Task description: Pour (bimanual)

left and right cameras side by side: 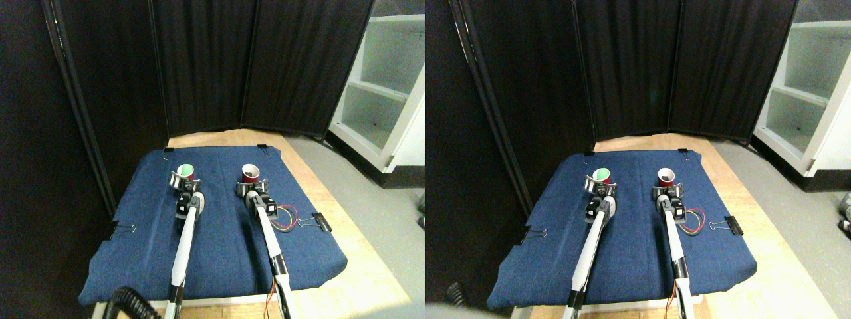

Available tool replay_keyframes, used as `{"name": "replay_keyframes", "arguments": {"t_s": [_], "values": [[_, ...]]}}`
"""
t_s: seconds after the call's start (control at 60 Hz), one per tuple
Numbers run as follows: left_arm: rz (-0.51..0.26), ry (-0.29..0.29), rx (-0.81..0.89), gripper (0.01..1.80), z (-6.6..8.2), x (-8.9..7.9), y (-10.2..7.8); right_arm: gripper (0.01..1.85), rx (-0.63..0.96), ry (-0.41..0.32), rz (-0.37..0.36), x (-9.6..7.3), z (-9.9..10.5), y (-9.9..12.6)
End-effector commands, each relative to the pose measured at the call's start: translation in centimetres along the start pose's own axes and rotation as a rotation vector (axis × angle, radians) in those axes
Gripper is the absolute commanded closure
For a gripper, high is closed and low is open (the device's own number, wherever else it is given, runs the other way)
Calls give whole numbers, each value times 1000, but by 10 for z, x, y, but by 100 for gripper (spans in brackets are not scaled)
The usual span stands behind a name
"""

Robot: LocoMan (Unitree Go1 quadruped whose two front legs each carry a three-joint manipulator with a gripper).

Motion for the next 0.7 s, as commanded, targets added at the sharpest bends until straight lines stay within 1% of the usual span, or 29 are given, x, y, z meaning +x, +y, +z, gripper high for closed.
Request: {"name": "replay_keyframes", "arguments": {"t_s": [0.017, 0.067, 0.117, 0.15, 0.2, 0.25, 0.283, 0.367, 0.4, 0.433, 0.467, 0.5, 0.517, 0.567, 0.6, 0.617, 0.65, 0.7], "values": [[89, 63, 109, 57, -9, -2, 24, 68, -9, 13, 27, -4, -3, 6], [89, 61, 114, 58, -8, -2, 24, 65, -9, 17, 29, -4, -3, 6], [86, 60, 116, 56, -8, -4, 25, 58, -20, 21, 33, -5, -3, 7], [83, 75, 112, 55, -7, -7, 25, 54, -25, 22, 42, -8, -4, 7], [79, 84, 105, 54, -6, -8, 26, 53, -17, 23, 44, -10, -4, 7], [63, 91, 107, 51, -5, -12, 28, 43, -20, 37, 63, -15, -3, 8], [63, 93, 109, 49, -5, -13, 28, 43, -23, 38, 64, -16, -2, 8], [30, 111, 114, 49, -1, -28, 28, 51, -27, 47, 85, -29, -2, 8], [26, 114, 116, 48, 0, -30, 28, 51, -27, 47, 87, -31, -1, 8], [13, 130, 135, 44, 3, -37, 29, 52, -27, 50, 96, -36, -1, 8], [0, 133, 169, 43, 6, -45, 28, 51, -27, 49, 101, -41, 0, 7], [-2, 133, 177, 43, 7, -47, 28, 50, -29, 50, 103, -43, 1, 7], [-4, 137, 187, 44, 8, -51, 27, 50, -32, 54, 108, -45, 1, 6], [-37, 169, 246, 42, 13, -62, 26, 49, -12, 65, 115, -52, 2, 4], [-59, 206, 251, 36, 17, -68, 25, 47, -5, 81, 121, -56, 4, 3], [-77, 218, 270, 39, 19, -72, 25, 47, -6, 84, 124, -59, 4, 3], [-88, 221, 288, 41, 20, -74, 25, 49, -8, 83, 126, -60, 4, 2], [-158, 223, 426, 42, 27, -86, 24, 44, -26, 82, 141, -71, 6, 0]]}}
